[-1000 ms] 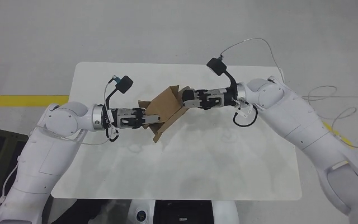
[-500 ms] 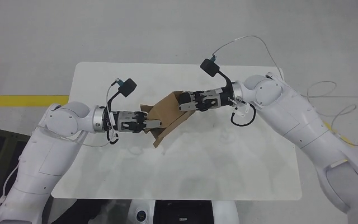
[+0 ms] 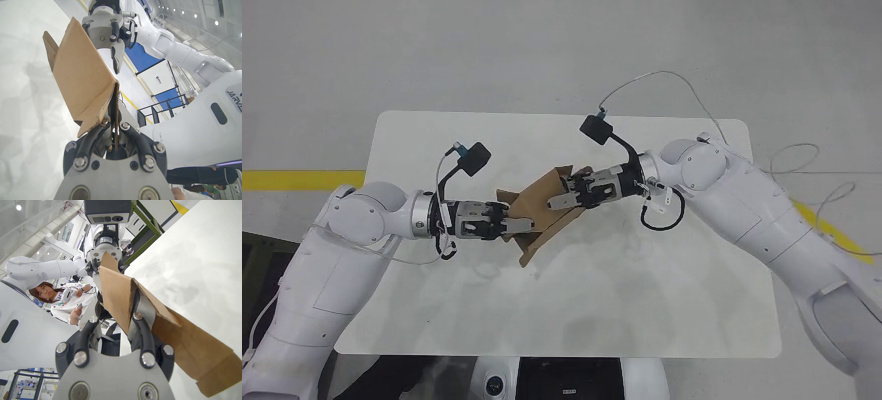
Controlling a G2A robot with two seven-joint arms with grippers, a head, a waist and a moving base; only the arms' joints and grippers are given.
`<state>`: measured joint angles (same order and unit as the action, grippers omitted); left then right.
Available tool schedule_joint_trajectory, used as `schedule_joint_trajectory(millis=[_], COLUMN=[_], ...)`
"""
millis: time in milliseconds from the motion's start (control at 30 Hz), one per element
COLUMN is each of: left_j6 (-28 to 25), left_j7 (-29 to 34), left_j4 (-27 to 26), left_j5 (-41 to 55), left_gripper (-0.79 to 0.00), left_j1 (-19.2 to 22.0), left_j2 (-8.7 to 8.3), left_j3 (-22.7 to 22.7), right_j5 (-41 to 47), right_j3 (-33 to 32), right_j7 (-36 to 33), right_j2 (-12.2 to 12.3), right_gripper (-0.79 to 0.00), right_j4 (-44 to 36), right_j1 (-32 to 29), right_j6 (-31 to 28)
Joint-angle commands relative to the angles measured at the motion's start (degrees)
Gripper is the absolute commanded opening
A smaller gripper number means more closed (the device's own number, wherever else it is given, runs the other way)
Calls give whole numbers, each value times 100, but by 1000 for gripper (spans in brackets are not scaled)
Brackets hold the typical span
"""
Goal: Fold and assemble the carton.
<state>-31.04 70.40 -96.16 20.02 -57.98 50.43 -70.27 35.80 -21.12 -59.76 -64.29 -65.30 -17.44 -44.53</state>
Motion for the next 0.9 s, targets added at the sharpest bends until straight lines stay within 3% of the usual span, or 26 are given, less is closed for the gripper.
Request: schedule_joint_trajectory(millis=[0, 300, 500, 533, 633, 667, 867], left_j6=[-3, -15, -6, 2, 2, 2, 61], left_j7=[15, 36, 38, 37, 20, 17, 1], left_j4=[10, 43, 42, 43, 37, 35, 59], left_j5=[17, 46, 42, 41, 34, 32, 156], left_gripper=[-785, -785, -785, -757, -58, 0, 0], left_j1=[3, 0, -10, -13, -18, -20, -25], left_j2=[-1, -9, -16, -17, -20, -21, -25], left_j3=[6, 1, -5, -5, -11, -11, -34], right_j5=[73, 281, 372, 386, 411, 421, 490], right_j3=[44, 175, 218, 227, 248, 253, 255], right_j7=[-27, -89, -87, -90, -91, -82, -7], right_j2=[-29, -70, -46, -42, -31, -28, -18], right_gripper=[-474, -693, -785, -785, -785, -785, -785], right_j4=[23, 73, 66, 64, 61, 58, 127], right_j1=[24, 117, 152, 155, 169, 171, 158], right_j6=[27, 88, 86, 89, 89, 81, 6])
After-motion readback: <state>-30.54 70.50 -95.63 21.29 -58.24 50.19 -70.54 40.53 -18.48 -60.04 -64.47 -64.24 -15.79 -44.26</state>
